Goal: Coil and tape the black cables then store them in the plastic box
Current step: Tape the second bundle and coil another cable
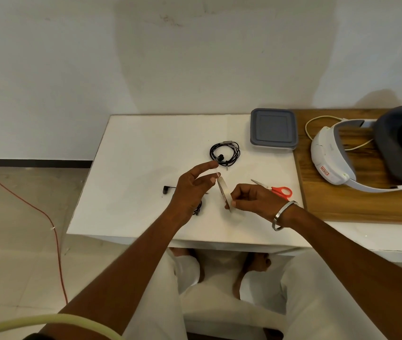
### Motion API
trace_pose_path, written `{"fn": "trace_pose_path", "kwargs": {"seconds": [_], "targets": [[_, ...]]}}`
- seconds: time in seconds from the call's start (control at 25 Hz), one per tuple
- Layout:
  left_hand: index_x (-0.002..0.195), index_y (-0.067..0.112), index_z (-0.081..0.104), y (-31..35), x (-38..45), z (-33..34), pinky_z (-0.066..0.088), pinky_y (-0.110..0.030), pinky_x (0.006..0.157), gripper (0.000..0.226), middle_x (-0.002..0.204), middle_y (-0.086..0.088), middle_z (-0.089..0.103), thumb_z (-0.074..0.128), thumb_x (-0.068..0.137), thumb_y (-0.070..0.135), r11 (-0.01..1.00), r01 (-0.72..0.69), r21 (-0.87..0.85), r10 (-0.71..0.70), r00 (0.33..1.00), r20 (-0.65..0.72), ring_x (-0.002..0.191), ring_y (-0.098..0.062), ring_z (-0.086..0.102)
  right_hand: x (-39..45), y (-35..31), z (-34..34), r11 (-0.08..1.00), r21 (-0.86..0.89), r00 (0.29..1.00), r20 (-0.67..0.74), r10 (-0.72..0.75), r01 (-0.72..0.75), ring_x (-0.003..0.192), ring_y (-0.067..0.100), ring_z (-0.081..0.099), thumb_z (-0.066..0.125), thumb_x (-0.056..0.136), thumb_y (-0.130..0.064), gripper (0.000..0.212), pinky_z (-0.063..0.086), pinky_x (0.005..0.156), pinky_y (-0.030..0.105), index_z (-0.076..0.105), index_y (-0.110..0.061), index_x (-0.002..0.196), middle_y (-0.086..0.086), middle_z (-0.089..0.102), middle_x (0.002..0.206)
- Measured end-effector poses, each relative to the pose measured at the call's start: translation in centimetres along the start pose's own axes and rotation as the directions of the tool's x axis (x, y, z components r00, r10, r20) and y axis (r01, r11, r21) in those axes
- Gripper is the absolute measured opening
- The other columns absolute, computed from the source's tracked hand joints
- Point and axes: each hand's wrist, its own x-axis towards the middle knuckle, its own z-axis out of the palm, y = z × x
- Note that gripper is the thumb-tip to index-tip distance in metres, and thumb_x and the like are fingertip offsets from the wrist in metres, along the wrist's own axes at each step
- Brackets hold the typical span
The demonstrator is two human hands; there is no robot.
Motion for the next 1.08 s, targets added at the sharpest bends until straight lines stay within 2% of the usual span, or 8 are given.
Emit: {"fn": "trace_pose_path", "kwargs": {"seconds": [0.28, 0.4, 0.56, 0.72, 0.84, 0.88, 0.96, 1.08], "targets": [[0.129, 0.022, 0.056, 0.0, -0.3, 0.1, 0.05, -0.012, 0.08, 0.042, 0.12, 0.012, 0.066, 0.065, 0.089, 0.013, 1.0, -0.014, -0.025, 0.014, 1.0, -0.019, 0.107, -0.007, 0.066, 0.0, 0.1, 0.2, 0.998, -0.053, 0.998, 0.056, -0.011, 0.014, 0.09, 0.015, 0.066, 0.061, 0.087, -0.01, 0.008, 0.053, 0.085, 0.021, 0.064, -0.012, 0.095, 0.001, 0.07, 0.097], [0.13, 0.023, 0.054, -0.1, -0.3, 0.4, 0.051, -0.017, 0.088, 0.049, 0.127, 0.003, 0.064, 0.069, 0.086, 0.01, 1.0, -0.01, -0.011, 0.01, 1.0, -0.017, 0.105, -0.008, 0.067, 0.2, 0.3, 0.3, 0.998, -0.055, 0.998, 0.053, -0.015, 0.018, 0.093, 0.018, 0.066, 0.062, 0.086, -0.011, 0.009, 0.052, 0.088, 0.026, 0.064, -0.013, 0.094, 0.001, 0.07, 0.097], [0.131, 0.023, 0.053, 0.1, -0.4, 0.6, 0.051, -0.012, 0.08, 0.054, 0.134, 0.009, 0.057, 0.071, 0.083, 0.006, 0.997, -0.05, 0.052, 0.049, 0.999, 0.017, 0.103, -0.006, 0.067, 0.3, 0.8, 0.5, 0.996, -0.085, 0.998, 0.052, -0.02, 0.024, 0.096, 0.025, 0.065, 0.065, 0.085, -0.013, 0.009, 0.052, 0.091, 0.032, 0.065, -0.017, 0.093, 0.008, 0.07, 0.101], [0.131, 0.022, 0.053, -0.2, -0.5, 0.6, 0.054, -0.022, 0.085, 0.051, 0.131, 0.003, 0.06, 0.07, 0.085, 0.011, 0.998, -0.04, 0.055, 0.039, 0.999, 0.015, 0.101, -0.013, 0.067, 0.3, 0.8, 0.4, 0.993, -0.117, 0.996, 0.088, -0.01, 0.021, 0.096, 0.016, 0.065, 0.067, 0.084, -0.019, 0.013, 0.05, 0.092, 0.025, 0.068, -0.019, 0.097, 0.001, 0.07, 0.101], [0.132, 0.017, 0.053, -0.2, -0.6, 0.6, 0.057, -0.023, 0.079, 0.048, 0.128, -0.003, 0.062, 0.068, 0.086, 0.01, 0.999, -0.041, 0.034, 0.041, 0.999, 0.001, 0.099, -0.021, 0.068, 0.1, 0.5, -0.3, 0.985, -0.172, 0.991, 0.131, -0.003, 0.026, 0.097, 0.006, 0.063, 0.065, 0.086, -0.023, 0.014, 0.048, 0.087, 0.014, 0.066, -0.026, 0.099, -0.008, 0.068, 0.102], [0.131, 0.016, 0.054, -0.2, -0.6, 0.6, 0.057, -0.024, 0.079, 0.048, 0.13, -0.001, 0.06, 0.068, 0.086, 0.009, 0.999, -0.044, 0.03, 0.044, 0.999, 0.006, 0.098, -0.022, 0.068, 0.0, 0.6, -0.7, 0.987, -0.157, 0.995, 0.097, -0.004, 0.019, 0.095, 0.006, 0.063, 0.063, 0.087, -0.024, 0.014, 0.05, 0.083, 0.013, 0.066, -0.026, 0.101, -0.007, 0.068, 0.103], [0.131, 0.015, 0.054, -0.2, -0.6, 0.5, 0.058, -0.027, 0.08, 0.049, 0.132, 0.0, 0.059, 0.069, 0.085, 0.006, 0.999, -0.038, 0.014, 0.037, 0.999, 0.027, 0.099, -0.021, 0.068, 0.1, 1.4, -2.0, 0.977, -0.213, 0.99, -0.14, -0.02, -0.01, 0.086, 0.013, 0.065, 0.06, 0.089, -0.025, 0.014, 0.054, 0.076, 0.022, 0.066, -0.021, 0.101, 0.001, 0.069, 0.102], [0.129, 0.017, 0.055, -0.1, -0.4, 0.5, 0.057, -0.031, 0.085, 0.05, 0.131, 0.001, 0.06, 0.07, 0.084, 0.006, 0.999, -0.023, 0.037, 0.022, 0.999, 0.043, 0.1, -0.02, 0.069, -0.5, 3.5, -4.4, 0.792, -0.579, 0.871, -0.474, -0.131, -0.196, 0.083, 0.022, 0.06, 0.059, 0.089, -0.02, 0.014, 0.049, 0.075, 0.028, 0.063, -0.011, 0.1, 0.01, 0.062, 0.101]]}}
